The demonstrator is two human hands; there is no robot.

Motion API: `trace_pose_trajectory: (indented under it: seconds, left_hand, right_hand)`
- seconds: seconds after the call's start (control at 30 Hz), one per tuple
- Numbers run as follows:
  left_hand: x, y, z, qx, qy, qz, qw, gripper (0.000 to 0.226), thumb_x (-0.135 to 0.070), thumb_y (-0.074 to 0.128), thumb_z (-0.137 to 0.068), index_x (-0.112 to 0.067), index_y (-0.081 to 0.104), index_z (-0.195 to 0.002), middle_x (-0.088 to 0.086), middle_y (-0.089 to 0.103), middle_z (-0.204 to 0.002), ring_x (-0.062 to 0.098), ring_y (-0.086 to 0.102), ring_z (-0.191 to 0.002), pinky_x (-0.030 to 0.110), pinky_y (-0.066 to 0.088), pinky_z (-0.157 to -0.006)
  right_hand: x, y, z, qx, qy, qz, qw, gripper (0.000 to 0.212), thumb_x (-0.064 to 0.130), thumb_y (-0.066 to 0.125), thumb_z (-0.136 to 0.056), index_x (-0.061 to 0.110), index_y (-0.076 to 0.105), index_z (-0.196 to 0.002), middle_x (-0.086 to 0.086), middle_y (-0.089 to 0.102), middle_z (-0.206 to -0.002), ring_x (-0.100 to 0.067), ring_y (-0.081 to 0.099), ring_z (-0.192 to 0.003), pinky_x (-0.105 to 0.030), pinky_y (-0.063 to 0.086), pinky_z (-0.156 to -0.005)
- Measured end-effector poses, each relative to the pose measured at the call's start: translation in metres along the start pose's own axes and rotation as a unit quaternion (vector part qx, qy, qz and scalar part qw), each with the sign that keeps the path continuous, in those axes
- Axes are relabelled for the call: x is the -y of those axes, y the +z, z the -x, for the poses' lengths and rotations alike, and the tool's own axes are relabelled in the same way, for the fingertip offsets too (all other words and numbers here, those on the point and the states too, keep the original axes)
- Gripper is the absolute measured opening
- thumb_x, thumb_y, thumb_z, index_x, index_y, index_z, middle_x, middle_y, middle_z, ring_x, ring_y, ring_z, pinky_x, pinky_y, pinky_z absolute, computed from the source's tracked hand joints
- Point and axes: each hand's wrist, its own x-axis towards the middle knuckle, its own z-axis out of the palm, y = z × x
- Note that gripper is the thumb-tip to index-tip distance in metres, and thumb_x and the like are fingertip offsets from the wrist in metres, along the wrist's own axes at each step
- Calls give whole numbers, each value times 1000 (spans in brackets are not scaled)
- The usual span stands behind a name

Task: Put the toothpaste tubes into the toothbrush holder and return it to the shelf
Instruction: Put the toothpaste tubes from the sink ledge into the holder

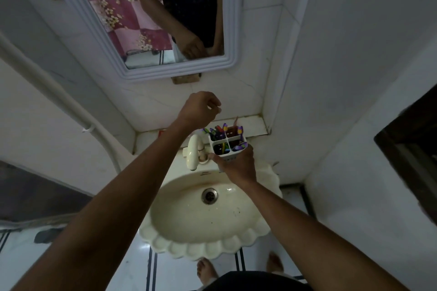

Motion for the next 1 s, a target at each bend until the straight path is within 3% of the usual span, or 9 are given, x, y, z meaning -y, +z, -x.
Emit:
trace_pose_trajectory:
  seconds: [0.13, 0.23, 0.4, 0.53, 0.63, 0.83, 1.0]
  left_hand:
    - [30, 0, 16, -32, -36, 68, 997, 7, -18, 80, -96, -13, 83, -100, -11, 77, -83, -4, 74, -67, 26, 66, -78]
    - [58, 2, 31, -65, -95, 114, 987, 11, -22, 81, -96, -14, 83, -101, -10, 77, -81, 3, 74, -72, 19, 57, -76]
    - [102, 5, 56, -172, -167, 140, 961, 17, -21, 75, -99, -10, 84, -108, -2, 79, -97, 14, 73, -88, 32, 61, -89]
    - [131, 16, 68, -147, -199, 123, 961, 19, -22, 72, -102, -11, 83, -112, 5, 81, -105, 20, 73, -96, 35, 59, -92]
    - [148, 22, 71, -128, -213, 95, 964, 24, -26, 70, -103, -10, 82, -117, 9, 80, -113, 25, 74, -103, 29, 53, -90]
    - [178, 32, 55, -62, -193, 31, 979, 30, -23, 65, -106, -11, 77, -131, 12, 75, -129, 31, 70, -118, 42, 56, -102]
    - [198, 34, 29, 19, -129, -113, 985, 38, -20, 58, -108, -15, 67, -145, 11, 67, -145, 36, 58, -132, 46, 49, -109]
  right_hand:
    - [0, -2, -1, -6, 1, 1, 1000, 115, 63, 106, -60, 12, 46, -144, -3, 67, -138, -28, 70, -130, -51, 63, -106]
    - [3, -2, -2, -13, -3, -1, 1000, 119, 65, 106, -59, 14, 46, -148, -3, 67, -140, -29, 70, -130, -52, 63, -106]
    - [14, 2, -7, -29, -23, 14, 999, 131, 80, 91, -49, 17, 45, -154, -5, 62, -147, -31, 64, -137, -53, 62, -108]
    - [18, 5, -15, -34, -22, 13, 999, 117, 78, 95, -50, 20, 51, -142, 0, 67, -138, -26, 70, -127, -51, 64, -104]
    - [17, 8, -21, -31, -13, 17, 999, 104, 75, 100, -54, 26, 51, -132, 6, 70, -132, -23, 73, -120, -51, 65, -101]
    - [15, 12, -26, -34, -13, 14, 999, 103, 74, 102, -54, 38, 46, -133, 16, 70, -132, -13, 73, -118, -45, 66, -103]
    - [15, 15, -30, -45, -18, 29, 998, 105, 79, 101, -54, 38, 50, -135, 20, 70, -131, -7, 72, -118, -41, 67, -101]
